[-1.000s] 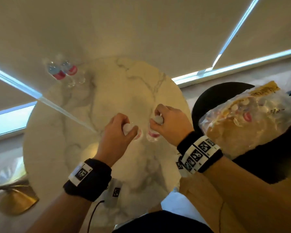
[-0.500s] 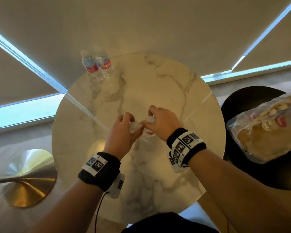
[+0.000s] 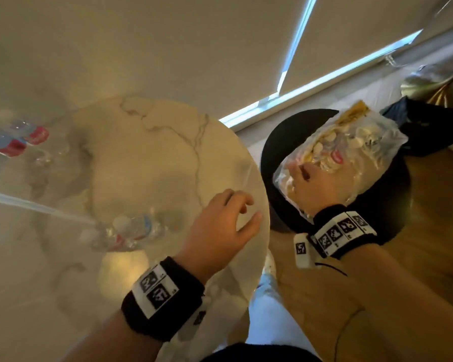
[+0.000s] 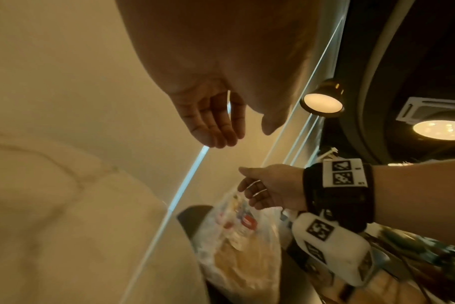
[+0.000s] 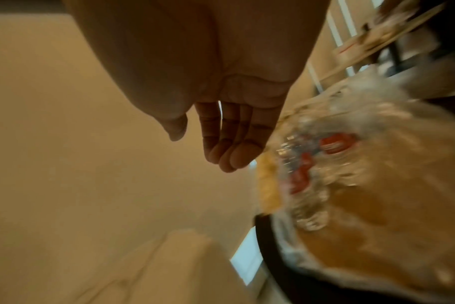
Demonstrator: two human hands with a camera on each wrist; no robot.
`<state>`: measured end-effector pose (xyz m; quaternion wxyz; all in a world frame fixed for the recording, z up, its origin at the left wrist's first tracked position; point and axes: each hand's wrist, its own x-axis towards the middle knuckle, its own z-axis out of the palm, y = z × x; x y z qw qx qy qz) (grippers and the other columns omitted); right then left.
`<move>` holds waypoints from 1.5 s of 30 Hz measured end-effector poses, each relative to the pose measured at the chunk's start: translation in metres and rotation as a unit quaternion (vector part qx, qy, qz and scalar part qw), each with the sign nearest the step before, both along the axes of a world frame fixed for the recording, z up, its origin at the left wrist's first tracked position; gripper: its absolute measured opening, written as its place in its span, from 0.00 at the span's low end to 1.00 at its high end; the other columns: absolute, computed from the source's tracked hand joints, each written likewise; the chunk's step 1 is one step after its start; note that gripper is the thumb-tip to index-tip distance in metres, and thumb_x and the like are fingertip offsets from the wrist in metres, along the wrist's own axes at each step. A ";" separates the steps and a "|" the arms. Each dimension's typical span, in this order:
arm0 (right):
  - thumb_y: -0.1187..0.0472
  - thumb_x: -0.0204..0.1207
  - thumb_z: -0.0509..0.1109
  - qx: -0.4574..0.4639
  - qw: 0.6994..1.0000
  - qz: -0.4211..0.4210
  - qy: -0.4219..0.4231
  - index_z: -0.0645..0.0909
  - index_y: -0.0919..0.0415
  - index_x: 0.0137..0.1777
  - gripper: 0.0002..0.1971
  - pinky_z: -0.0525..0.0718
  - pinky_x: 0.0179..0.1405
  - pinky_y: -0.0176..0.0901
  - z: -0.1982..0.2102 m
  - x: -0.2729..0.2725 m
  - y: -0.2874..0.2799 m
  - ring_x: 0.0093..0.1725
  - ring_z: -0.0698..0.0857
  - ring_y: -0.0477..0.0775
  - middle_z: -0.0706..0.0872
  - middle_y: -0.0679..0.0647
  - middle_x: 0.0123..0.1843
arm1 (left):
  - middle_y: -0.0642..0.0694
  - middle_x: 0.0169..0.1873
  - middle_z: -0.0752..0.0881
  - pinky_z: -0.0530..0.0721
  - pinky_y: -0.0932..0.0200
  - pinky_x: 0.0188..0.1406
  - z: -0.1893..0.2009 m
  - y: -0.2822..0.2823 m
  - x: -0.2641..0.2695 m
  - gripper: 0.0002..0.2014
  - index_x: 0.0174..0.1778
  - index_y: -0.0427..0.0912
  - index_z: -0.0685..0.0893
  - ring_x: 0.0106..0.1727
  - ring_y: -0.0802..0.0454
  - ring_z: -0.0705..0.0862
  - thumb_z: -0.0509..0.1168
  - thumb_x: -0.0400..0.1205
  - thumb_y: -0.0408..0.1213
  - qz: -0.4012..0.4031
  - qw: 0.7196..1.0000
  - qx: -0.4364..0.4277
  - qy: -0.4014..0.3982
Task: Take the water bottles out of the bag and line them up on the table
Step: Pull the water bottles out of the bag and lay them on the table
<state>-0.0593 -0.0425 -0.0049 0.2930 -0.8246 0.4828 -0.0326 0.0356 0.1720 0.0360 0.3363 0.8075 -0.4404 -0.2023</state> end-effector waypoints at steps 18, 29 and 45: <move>0.35 0.74 0.67 0.174 0.969 -0.176 -0.009 0.85 0.54 0.60 0.26 0.77 0.54 0.45 -0.115 -0.048 -0.206 0.52 0.83 0.57 0.86 0.53 0.51 | 0.55 0.56 0.90 0.88 0.48 0.61 -0.180 -0.328 -0.051 0.32 0.64 0.50 0.81 0.56 0.55 0.90 0.77 0.70 0.65 0.277 0.922 0.019 0.268; 0.46 0.62 0.78 0.176 0.984 -0.030 -0.026 0.82 0.55 0.58 0.25 0.85 0.56 0.53 -0.109 -0.059 -0.178 0.56 0.88 0.60 0.89 0.56 0.54 | 0.52 0.62 0.87 0.85 0.49 0.67 -0.150 -0.298 -0.051 0.25 0.69 0.48 0.82 0.63 0.55 0.84 0.75 0.75 0.42 0.117 0.979 0.043 0.158; 0.50 0.67 0.81 0.186 0.923 0.305 -0.142 0.74 0.45 0.65 0.27 0.86 0.55 0.41 0.015 -0.014 0.067 0.55 0.85 0.44 0.83 0.44 0.57 | 0.58 0.43 0.91 0.88 0.59 0.45 -0.030 0.063 -0.026 0.27 0.64 0.59 0.81 0.42 0.64 0.89 0.82 0.70 0.50 0.302 0.938 -0.003 0.171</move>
